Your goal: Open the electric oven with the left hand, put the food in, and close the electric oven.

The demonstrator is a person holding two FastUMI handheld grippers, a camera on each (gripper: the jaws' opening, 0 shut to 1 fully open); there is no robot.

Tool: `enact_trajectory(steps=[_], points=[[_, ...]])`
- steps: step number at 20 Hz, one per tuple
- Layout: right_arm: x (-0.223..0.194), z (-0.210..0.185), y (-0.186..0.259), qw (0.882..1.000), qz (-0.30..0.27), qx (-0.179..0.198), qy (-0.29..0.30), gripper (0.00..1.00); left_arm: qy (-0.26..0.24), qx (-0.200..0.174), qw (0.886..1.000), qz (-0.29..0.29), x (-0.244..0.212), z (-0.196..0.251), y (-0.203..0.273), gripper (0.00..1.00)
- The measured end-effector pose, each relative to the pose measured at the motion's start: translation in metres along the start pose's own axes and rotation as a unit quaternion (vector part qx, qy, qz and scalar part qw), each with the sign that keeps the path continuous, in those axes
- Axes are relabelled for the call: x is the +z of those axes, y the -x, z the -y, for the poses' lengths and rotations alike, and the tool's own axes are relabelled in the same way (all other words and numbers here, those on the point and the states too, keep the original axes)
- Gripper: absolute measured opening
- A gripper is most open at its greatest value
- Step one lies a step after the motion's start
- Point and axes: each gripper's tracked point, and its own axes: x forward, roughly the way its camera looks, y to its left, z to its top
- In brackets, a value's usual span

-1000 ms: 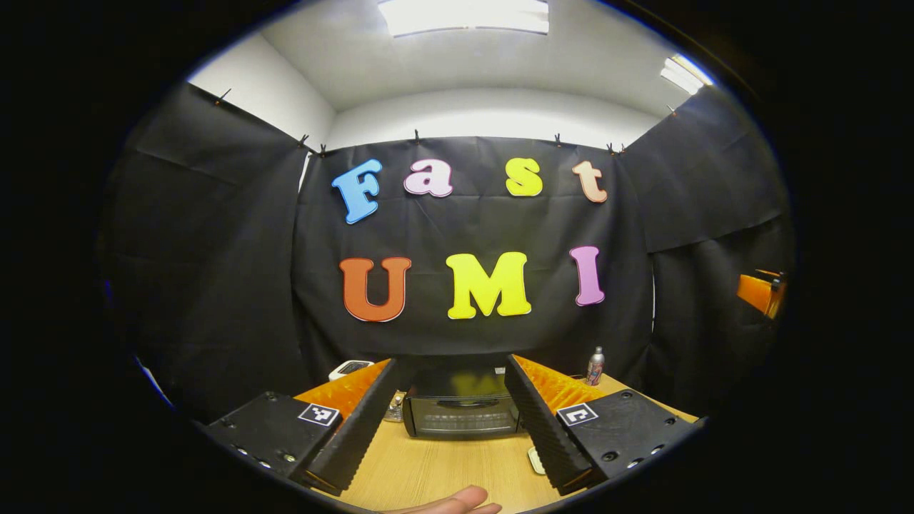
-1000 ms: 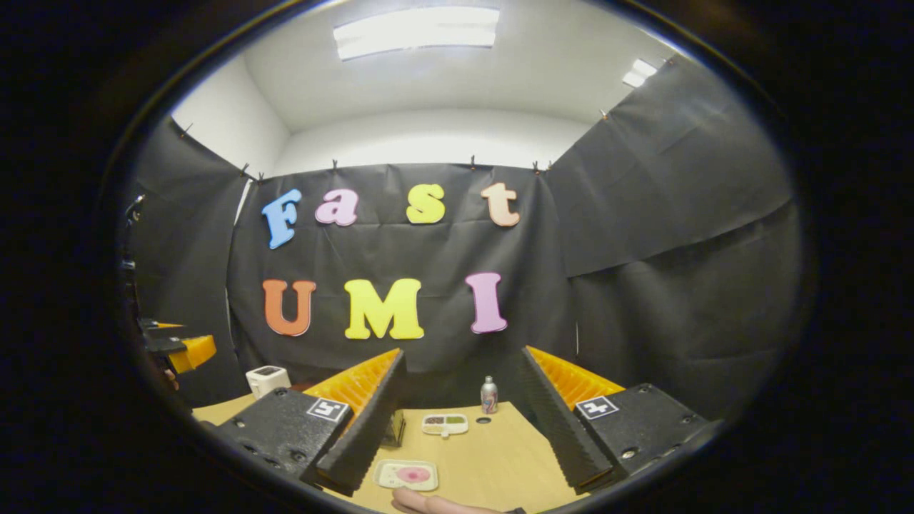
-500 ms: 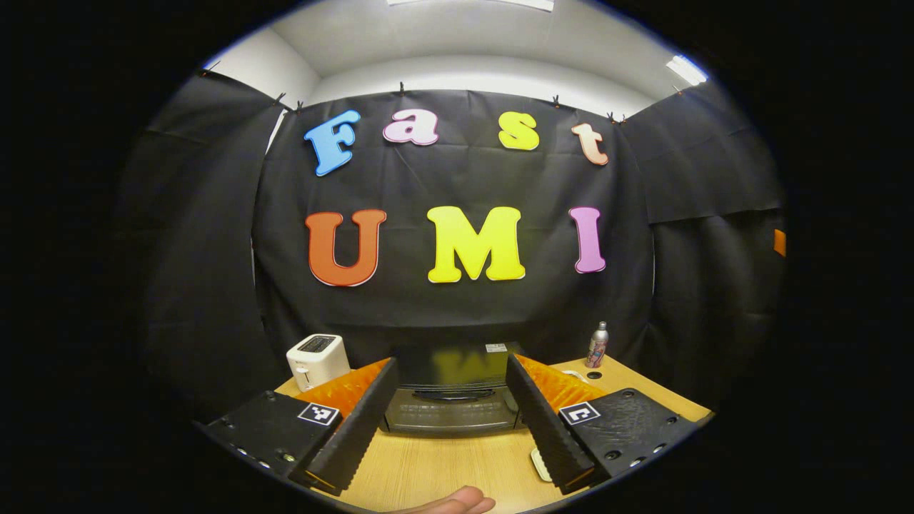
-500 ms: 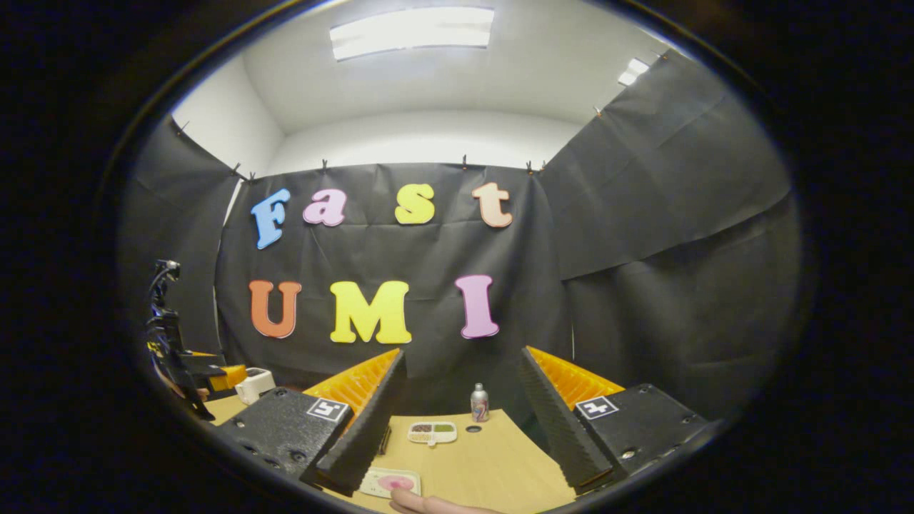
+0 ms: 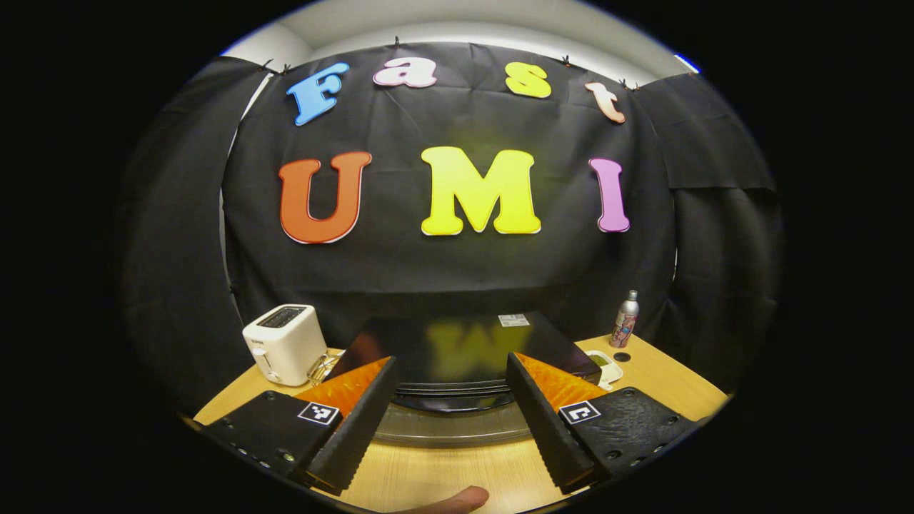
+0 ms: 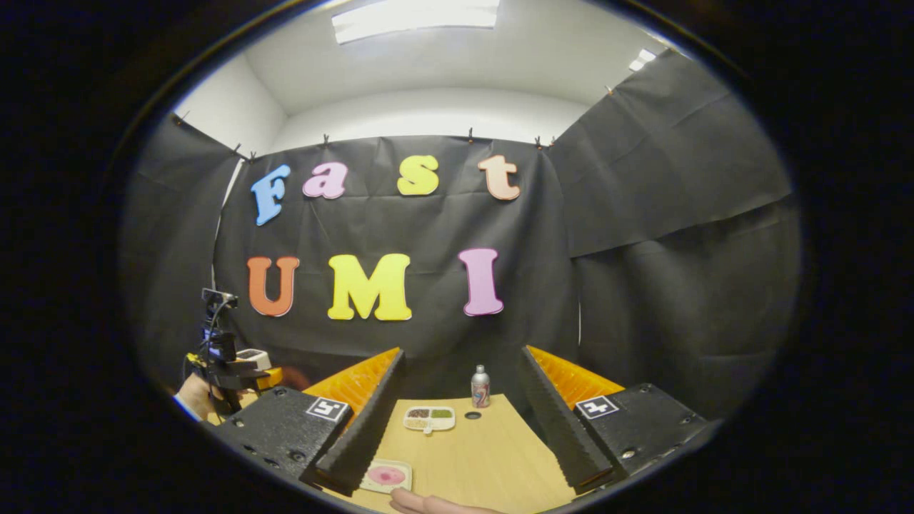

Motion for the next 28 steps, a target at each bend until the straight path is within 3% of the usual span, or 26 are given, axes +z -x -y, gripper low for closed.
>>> enact_trajectory(steps=[5, 7, 10, 13, 14, 19, 28], points=[[-0.003, 0.014, 0.002, 1.000, -0.003, -0.011, 0.021, 0.96, 0.023, -0.018, 0.997, -0.065, -0.032, 0.007, -0.041, 0.95], [-0.006, 0.016, 0.005, 1.000, -0.009, -0.005, 0.022, 0.96, 0.016, -0.017, 0.996, -0.083, -0.043, 0.010, -0.049, 0.96], [-0.005, 0.033, 0.006, 0.999, -0.007, -0.025, 0.025, 0.96, -0.021, -0.008, 0.995, -0.094, -0.045, 0.008, -0.049, 0.93], [-0.009, 0.035, 0.014, 0.999, -0.010, -0.025, 0.021, 1.00, 0.011, -0.012, 0.994, -0.107, -0.045, 0.010, -0.048, 0.94], [-0.009, 0.035, 0.017, 0.999, -0.012, -0.022, 0.021, 0.96, 0.013, -0.014, 0.993, -0.113, -0.048, 0.008, -0.048, 0.94], [0.004, 0.044, 0.031, 0.999, 0.000, -0.033, 0.034, 0.96, 0.001, -0.018, 0.991, -0.134, -0.053, 0.010, -0.028, 0.95], [0.022, 0.026, 0.065, 0.999, 0.016, -0.018, 0.029, 0.96, 0.008, -0.027, 0.986, -0.163, -0.085, 0.010, 0.026, 0.95]])
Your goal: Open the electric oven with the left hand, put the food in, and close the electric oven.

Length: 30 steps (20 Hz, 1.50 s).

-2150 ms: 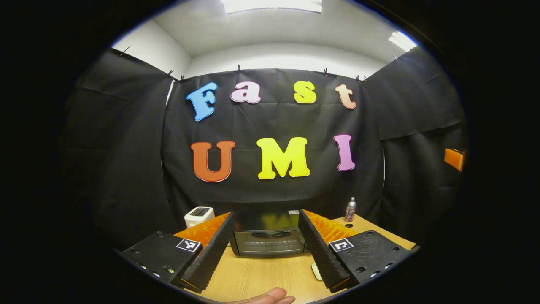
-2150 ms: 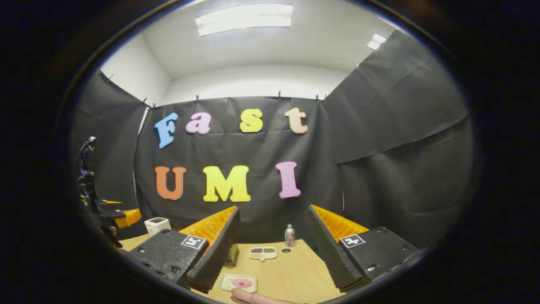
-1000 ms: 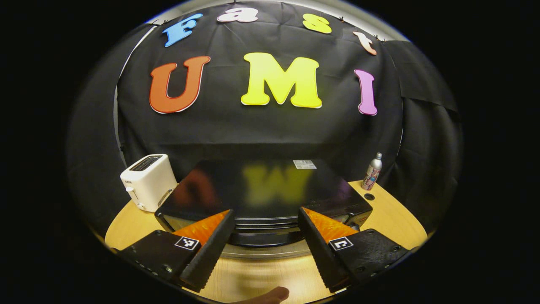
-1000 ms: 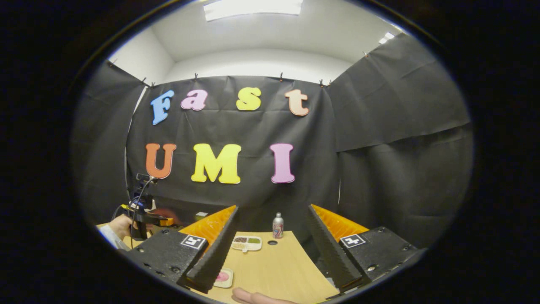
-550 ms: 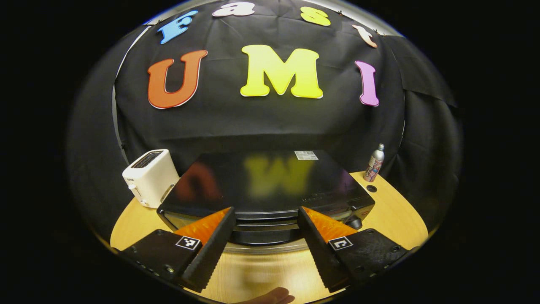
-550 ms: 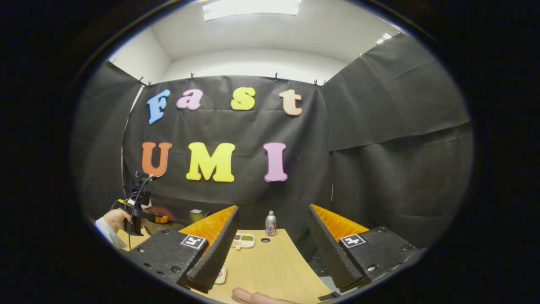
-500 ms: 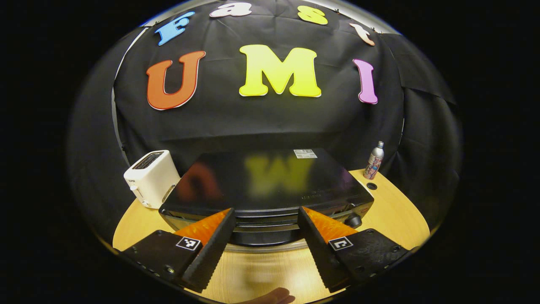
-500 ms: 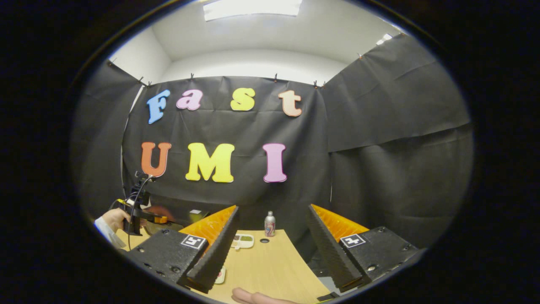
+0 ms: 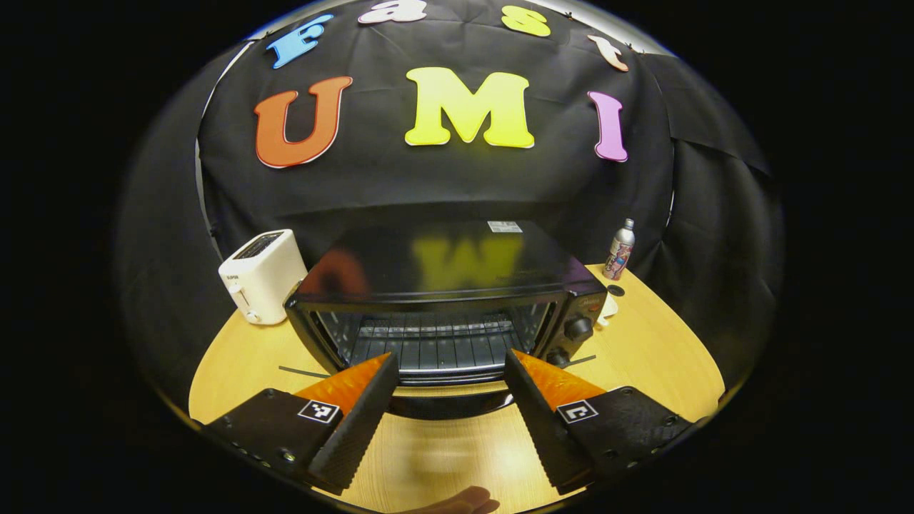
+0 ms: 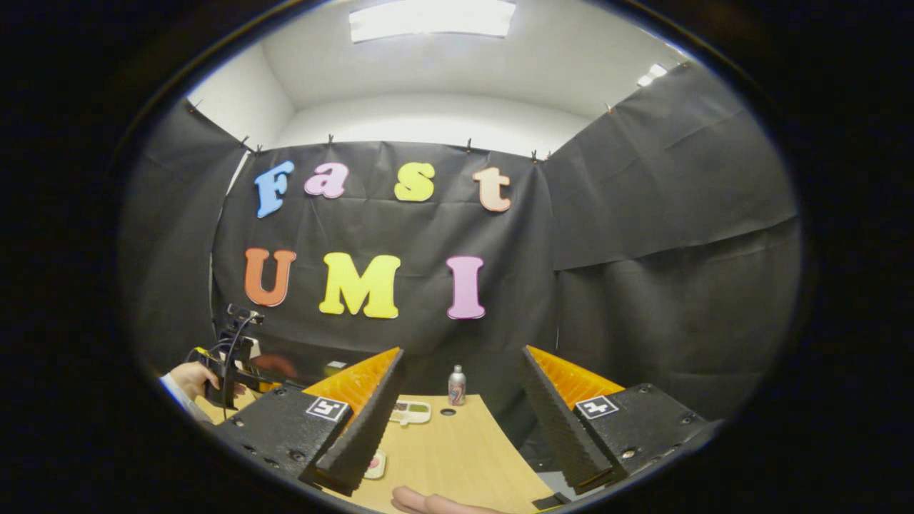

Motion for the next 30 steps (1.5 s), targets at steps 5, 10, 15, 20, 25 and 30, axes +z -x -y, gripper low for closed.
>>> enact_trajectory(steps=[5, 10, 15, 20, 25, 30], points=[[0.003, -0.008, 0.014, 1.000, 0.002, 0.010, -0.006, 0.96, 0.034, -0.001, 0.998, -0.051, -0.055, -0.008, 0.008, 0.95], [0.005, -0.017, 0.022, 1.000, 0.008, 0.017, 0.004, 0.96, 0.019, -0.007, 0.995, -0.093, -0.102, -0.003, 0.009, 0.94], [-0.001, -0.021, 0.025, 1.000, 0.005, 0.022, 0.008, 0.96, 0.009, -0.015, 0.990, -0.142, -0.143, 0.007, 0.005, 0.94], [-0.012, -0.022, 0.017, 1.000, -0.012, 0.022, 0.009, 0.96, -0.022, -0.003, 0.989, -0.145, -0.161, 0.005, 0.001, 0.95], [-0.025, -0.026, 0.011, 0.999, -0.031, 0.028, 0.004, 0.96, -0.014, 0.000, 0.990, -0.141, -0.166, 0.005, 0.000, 0.95], [-0.051, -0.037, -0.007, 0.996, -0.074, 0.043, 0.003, 0.96, 0.000, 0.012, 0.996, -0.090, -0.150, 0.002, 0.006, 0.95]])
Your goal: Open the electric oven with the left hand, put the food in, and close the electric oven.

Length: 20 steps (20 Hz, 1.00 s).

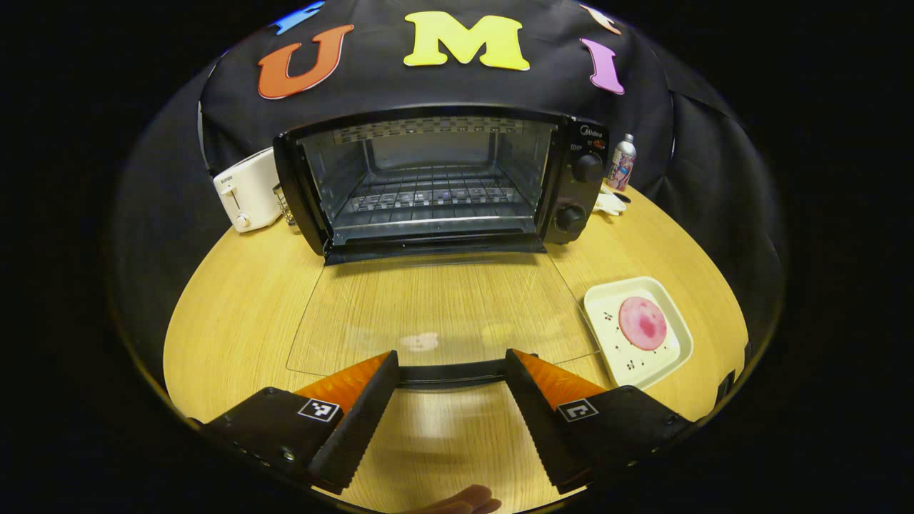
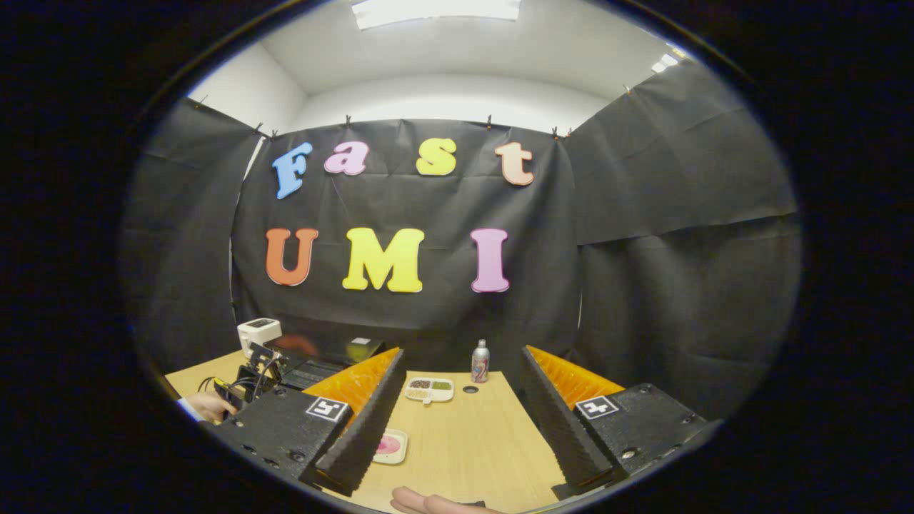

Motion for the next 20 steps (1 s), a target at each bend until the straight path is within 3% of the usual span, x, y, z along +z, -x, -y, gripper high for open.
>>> enact_trajectory(steps=[2, 5, 9, 12, 15, 17, 20], points=[[-0.012, -0.009, -0.017, 1.000, -0.024, 0.014, 0.003, 0.96, 0.009, -0.002, 0.999, 0.032, 0.009, 0.002, 0.011, 0.94], [-0.053, -0.020, -0.051, 0.994, -0.104, 0.033, 0.017, 0.96, 0.003, 0.003, 0.994, 0.112, 0.038, 0.000, 0.042, 0.94], [-0.119, -0.042, -0.092, 0.972, -0.225, 0.065, 0.006, 0.96, -0.005, 0.009, 0.976, 0.216, 0.076, 0.004, 0.106, 0.93], [-0.172, -0.056, -0.119, 0.946, -0.314, 0.084, 0.010, 0.96, -0.012, 0.024, 0.959, 0.280, 0.097, 0.002, 0.160, 0.93], [-0.224, -0.070, -0.142, 0.910, -0.404, 0.095, -0.003, 1.00, -0.017, 0.033, 0.944, 0.327, 0.106, 0.002, 0.202, 0.93], [-0.255, -0.075, -0.148, 0.883, -0.460, 0.091, -0.019, 0.97, -0.010, 0.050, 0.932, 0.358, 0.114, -0.002, 0.223, 0.93], [-0.293, -0.082, -0.165, 0.846, -0.524, 0.093, -0.034, 0.89, -0.010, 0.051, 0.926, 0.374, 0.115, 0.000, 0.235, 0.93]])
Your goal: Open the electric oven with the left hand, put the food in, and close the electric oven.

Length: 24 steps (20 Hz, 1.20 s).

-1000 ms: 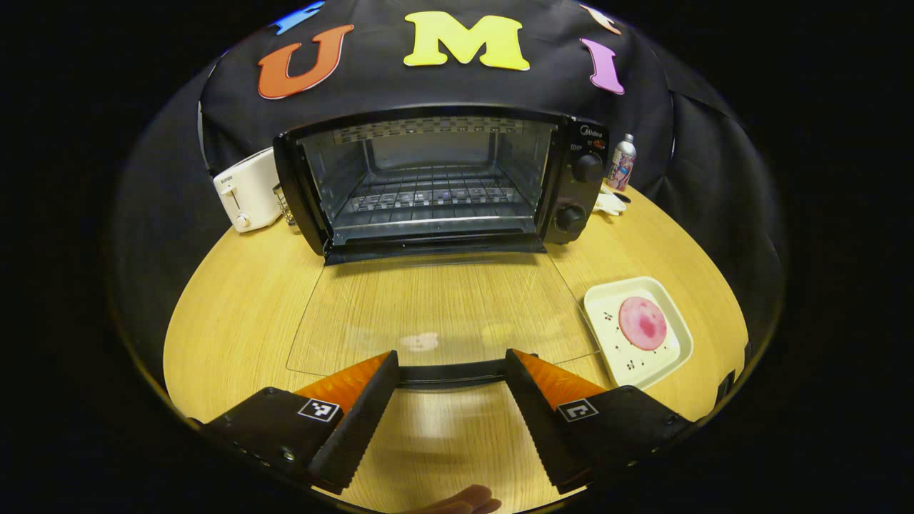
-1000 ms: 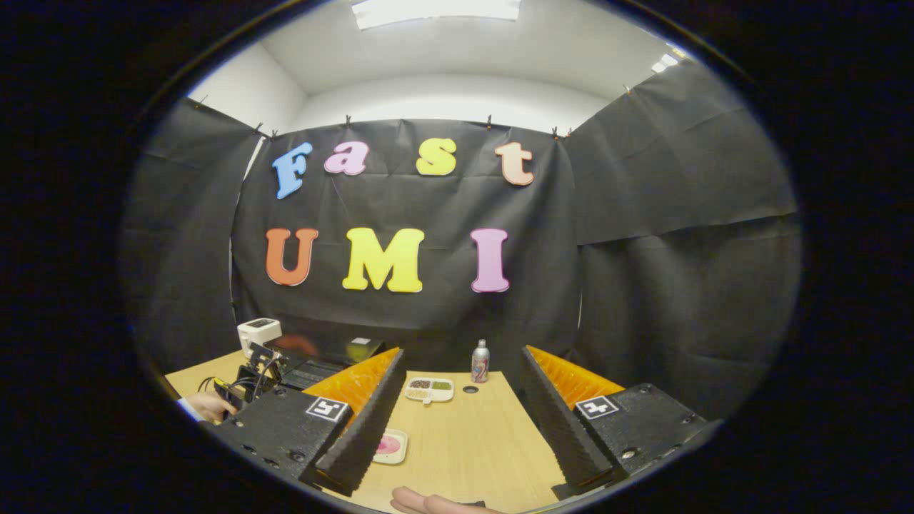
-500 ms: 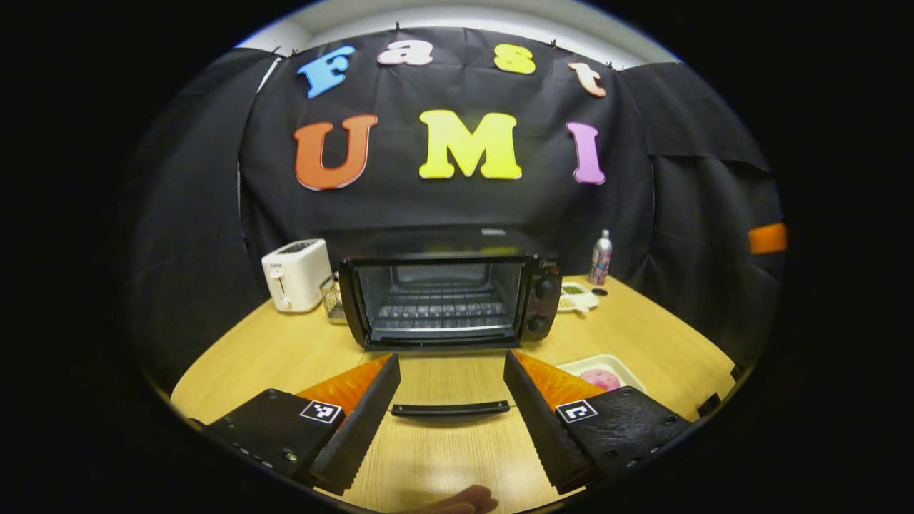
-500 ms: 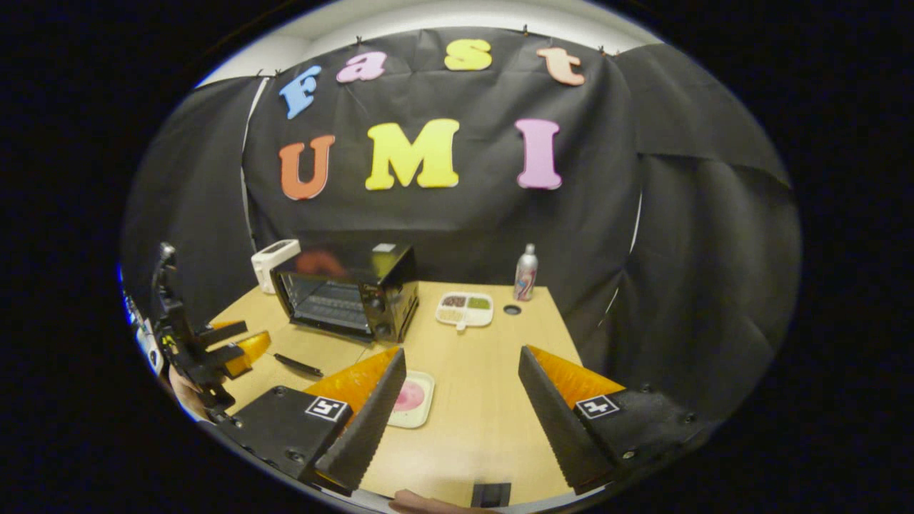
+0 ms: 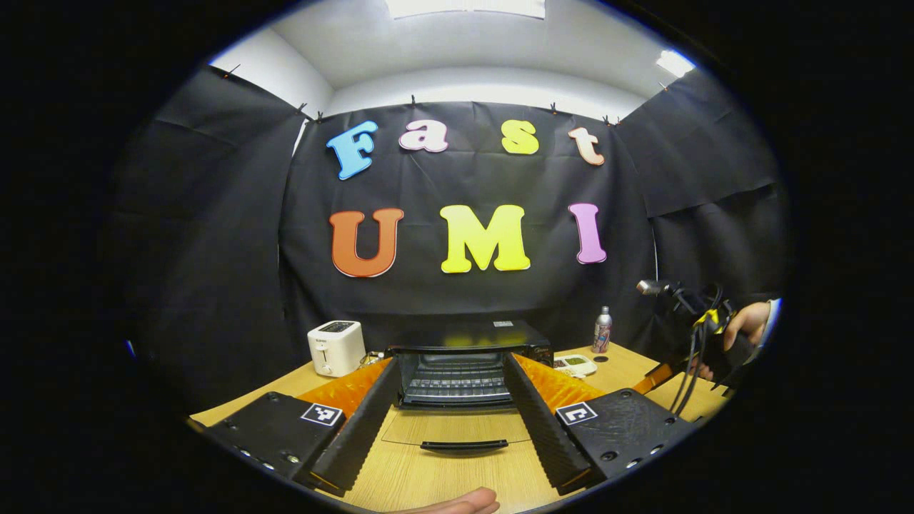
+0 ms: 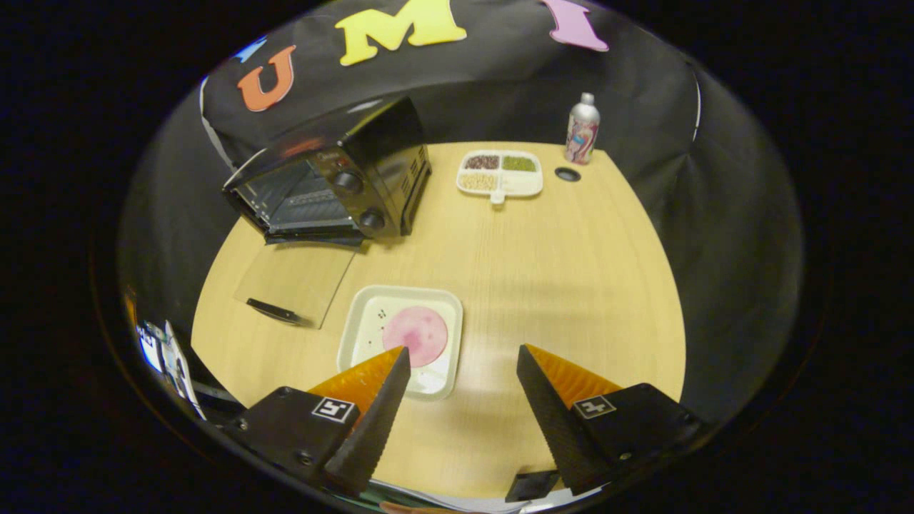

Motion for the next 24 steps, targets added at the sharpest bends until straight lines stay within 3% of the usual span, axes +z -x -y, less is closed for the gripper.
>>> enact_trajectory(steps=[2, 10, 11, 12, 19, 24], points=[[0.000, 0.003, -0.026, 0.999, -0.032, 0.005, -0.013, 0.84, -0.004, 0.001, 1.000, -0.003, 0.001, -0.002, 0.001, 0.93], [-0.024, -0.006, -0.083, 0.985, -0.164, 0.044, -0.037, 0.39, -0.032, 0.042, 0.998, -0.022, -0.005, -0.024, 0.000, 0.93], [-0.018, -0.005, -0.086, 0.985, -0.162, 0.048, -0.037, 0.12, -0.036, 0.041, 0.998, -0.024, -0.006, -0.022, 0.000, 0.93], [-0.019, -0.006, -0.089, 0.984, -0.166, 0.058, -0.041, 0.03, -0.038, 0.039, 0.998, -0.024, -0.006, -0.020, 0.001, 0.93], [-0.021, -0.003, -0.080, 0.977, -0.167, 0.108, -0.079, 0.04, -0.024, 0.031, 0.999, -0.017, 0.004, -0.019, 0.009, 0.96], [-0.017, 0.004, -0.049, 0.975, -0.119, 0.143, -0.118, 0.01, -0.019, 0.022, 1.000, -0.010, 0.013, -0.022, 0.022, 0.95]])
